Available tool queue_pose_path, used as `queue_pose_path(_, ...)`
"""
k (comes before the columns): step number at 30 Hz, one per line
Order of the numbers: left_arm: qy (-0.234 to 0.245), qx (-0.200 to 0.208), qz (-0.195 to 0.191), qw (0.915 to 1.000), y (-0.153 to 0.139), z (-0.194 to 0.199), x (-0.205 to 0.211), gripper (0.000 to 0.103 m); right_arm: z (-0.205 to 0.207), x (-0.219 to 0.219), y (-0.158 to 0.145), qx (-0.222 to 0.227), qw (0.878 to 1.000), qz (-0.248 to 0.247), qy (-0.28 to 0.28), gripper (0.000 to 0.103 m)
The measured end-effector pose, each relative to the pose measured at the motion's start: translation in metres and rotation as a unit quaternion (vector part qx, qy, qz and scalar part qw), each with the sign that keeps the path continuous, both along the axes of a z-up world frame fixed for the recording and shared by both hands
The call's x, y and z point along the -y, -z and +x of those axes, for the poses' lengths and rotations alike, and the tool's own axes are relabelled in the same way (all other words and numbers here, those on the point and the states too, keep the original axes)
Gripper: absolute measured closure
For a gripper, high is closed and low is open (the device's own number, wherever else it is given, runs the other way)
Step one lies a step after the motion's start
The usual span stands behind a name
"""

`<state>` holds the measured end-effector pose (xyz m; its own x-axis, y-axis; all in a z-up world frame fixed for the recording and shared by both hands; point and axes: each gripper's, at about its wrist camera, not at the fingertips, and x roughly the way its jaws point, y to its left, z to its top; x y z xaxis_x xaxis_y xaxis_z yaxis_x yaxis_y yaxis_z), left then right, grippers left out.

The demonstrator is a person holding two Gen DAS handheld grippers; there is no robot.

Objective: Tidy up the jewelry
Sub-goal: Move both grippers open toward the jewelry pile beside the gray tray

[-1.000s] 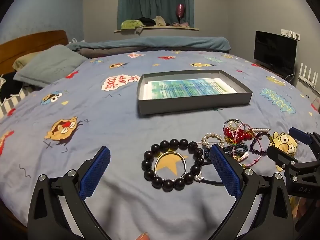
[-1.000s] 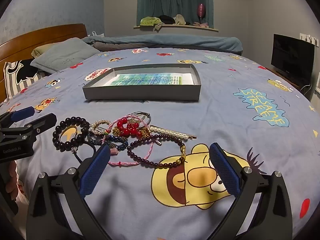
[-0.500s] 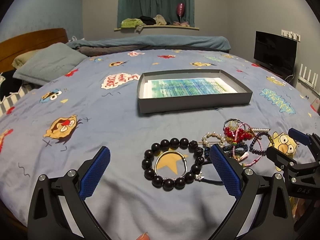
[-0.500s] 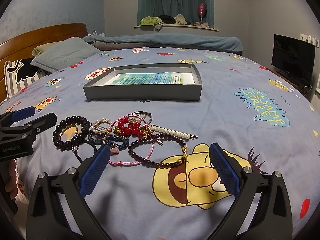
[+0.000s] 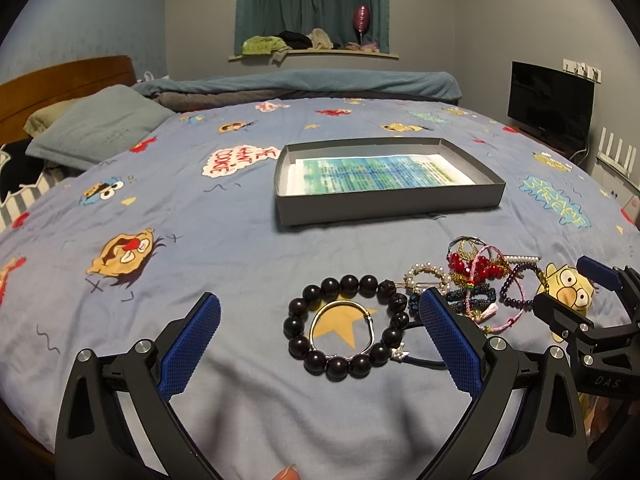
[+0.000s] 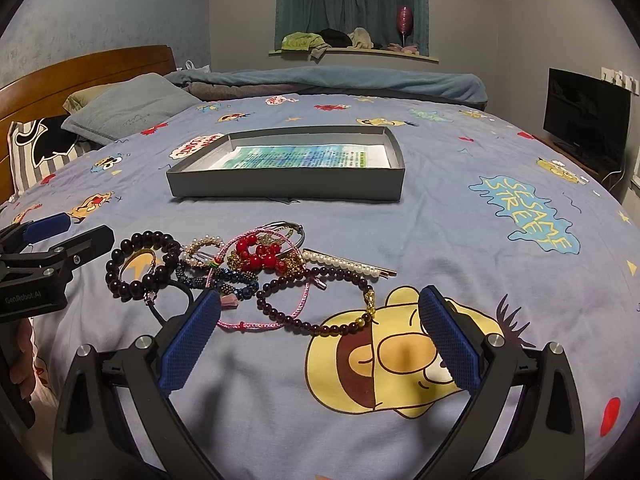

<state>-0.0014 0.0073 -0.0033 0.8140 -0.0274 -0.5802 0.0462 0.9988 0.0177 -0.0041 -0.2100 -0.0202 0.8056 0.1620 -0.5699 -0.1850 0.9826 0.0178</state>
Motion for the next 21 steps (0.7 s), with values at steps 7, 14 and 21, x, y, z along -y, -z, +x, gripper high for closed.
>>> queue_pose_path(7,0.002,-0.002,0.0,1.0,0.001,0.001,0.0,0.004,0.0,0.0,0.0,0.0,1.0,0.0,0.0,0.005)
queue_pose_path(14,-0.004,-0.012,0.006,0.9999,0.006,0.006,-0.002,0.004,0.001,0.0,0.001,-0.007,1.0,0.003,0.003,0.005)
queue_pose_path(21,0.018,-0.022,0.013,0.9995,0.019,0.017,-0.019,0.004,0.009,0.014,0.008,-0.036,0.999,0.008,0.007,0.005)
